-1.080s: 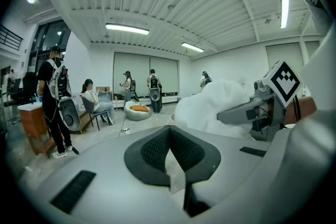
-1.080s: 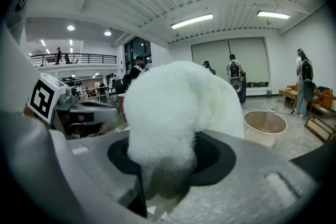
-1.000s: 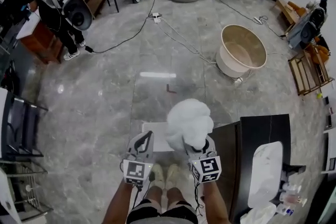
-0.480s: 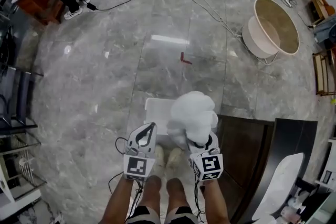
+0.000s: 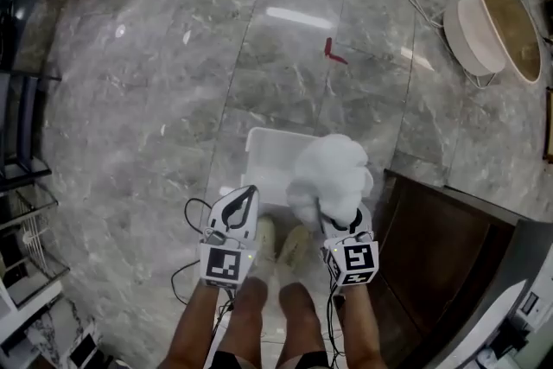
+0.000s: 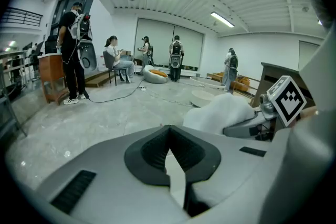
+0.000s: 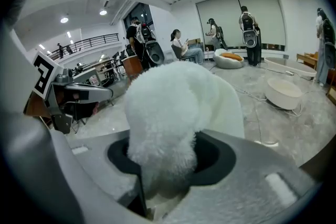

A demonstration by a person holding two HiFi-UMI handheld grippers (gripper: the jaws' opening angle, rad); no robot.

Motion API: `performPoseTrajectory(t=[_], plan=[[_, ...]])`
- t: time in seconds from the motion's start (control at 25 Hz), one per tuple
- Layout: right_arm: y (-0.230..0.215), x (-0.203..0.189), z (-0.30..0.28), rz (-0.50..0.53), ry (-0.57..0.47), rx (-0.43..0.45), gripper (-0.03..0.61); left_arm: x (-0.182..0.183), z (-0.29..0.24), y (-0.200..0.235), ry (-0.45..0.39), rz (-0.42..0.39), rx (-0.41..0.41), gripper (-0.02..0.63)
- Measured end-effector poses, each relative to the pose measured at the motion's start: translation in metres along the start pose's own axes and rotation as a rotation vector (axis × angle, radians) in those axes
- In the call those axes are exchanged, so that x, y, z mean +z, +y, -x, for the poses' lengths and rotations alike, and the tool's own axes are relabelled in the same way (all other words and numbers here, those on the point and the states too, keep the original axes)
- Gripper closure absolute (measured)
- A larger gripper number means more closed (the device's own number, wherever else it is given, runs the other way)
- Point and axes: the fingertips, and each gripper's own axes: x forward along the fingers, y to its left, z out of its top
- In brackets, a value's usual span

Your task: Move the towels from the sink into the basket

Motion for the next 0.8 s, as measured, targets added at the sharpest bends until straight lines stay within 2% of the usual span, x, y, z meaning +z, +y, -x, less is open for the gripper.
performPoseTrajectory(t=[0.28, 0.4, 0.52, 0.8], plan=[[-0.010, -0.093, -0.073, -0.024, 0.059, 0.029, 0.373, -0.097, -0.049, 0.002, 0.052, 0.002, -0.015, 0.604], [-0.015, -0.130, -0.096, -0.032, 0.086, 0.036, 0.373, -0.131, -0.066, 0.001, 0.083, 0.053, -0.001, 0.604], [-0.021, -0.162, -0.116, -0.044, 0.112, 0.038, 0.371, -0.155, -0.079, 0.002, 0.110, 0.133, 0.024, 0.604], [-0.033, -0.194, -0.139, -0.086, 0.159, 0.033, 0.353, -0.182, -0.096, 0.007, 0.116, 0.161, 0.029, 0.604]])
